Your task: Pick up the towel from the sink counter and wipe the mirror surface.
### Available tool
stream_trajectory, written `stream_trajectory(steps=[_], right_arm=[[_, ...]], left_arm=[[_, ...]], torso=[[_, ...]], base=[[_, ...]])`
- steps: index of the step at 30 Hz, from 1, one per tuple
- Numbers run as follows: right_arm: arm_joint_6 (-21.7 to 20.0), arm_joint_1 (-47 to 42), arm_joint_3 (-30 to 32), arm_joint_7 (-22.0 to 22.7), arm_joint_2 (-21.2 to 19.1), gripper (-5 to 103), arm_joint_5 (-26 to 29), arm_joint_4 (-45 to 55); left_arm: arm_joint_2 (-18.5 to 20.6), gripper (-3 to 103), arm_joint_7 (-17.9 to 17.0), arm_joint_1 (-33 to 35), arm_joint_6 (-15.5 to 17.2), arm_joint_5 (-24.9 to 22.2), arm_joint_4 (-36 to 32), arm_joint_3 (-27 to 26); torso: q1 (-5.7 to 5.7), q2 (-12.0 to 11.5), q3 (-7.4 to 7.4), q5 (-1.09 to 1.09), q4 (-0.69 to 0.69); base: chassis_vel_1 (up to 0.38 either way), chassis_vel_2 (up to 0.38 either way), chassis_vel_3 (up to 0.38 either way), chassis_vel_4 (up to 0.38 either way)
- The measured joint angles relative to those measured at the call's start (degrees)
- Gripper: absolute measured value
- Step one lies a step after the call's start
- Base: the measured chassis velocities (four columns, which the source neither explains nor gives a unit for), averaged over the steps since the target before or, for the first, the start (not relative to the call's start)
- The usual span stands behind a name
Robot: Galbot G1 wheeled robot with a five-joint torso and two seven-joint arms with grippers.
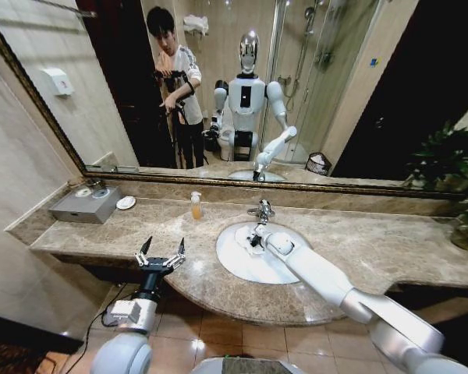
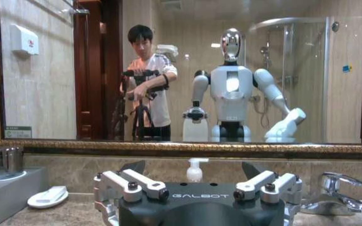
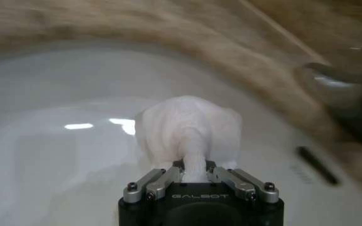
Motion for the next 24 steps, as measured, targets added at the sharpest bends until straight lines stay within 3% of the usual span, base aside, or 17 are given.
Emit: stream_trajectory(steps=[8,18,24], right_arm=[[-2.50,-4.40,-2.75,0.10,-3.43,13,2.00,10.47],[0.05,0.09,0.12,1.66,1.43,13,-0.30,-1.78],[-0.15,-1.62,0.76,1.08,-1.31,13,-1.01,0.85]], left_arm=[[0.00,100,0.00,0.00,0.00,0.00,0.00,0.00],[0.00,100,-0.01,0.00,0.00,0.00,0.00,0.00],[0.00,100,-0.01,0.00,0.00,0.00,0.00,0.00]], torso=[[-0.02,0.00,-0.01,0.00,-0.01],[0.00,0.00,0.00,0.00,0.03],[0.00,0.00,0.00,0.01,0.00]], base=[[0.000,0.000,0.000,0.000],[0.000,0.000,0.000,0.000],[0.000,0.000,0.000,0.000]])
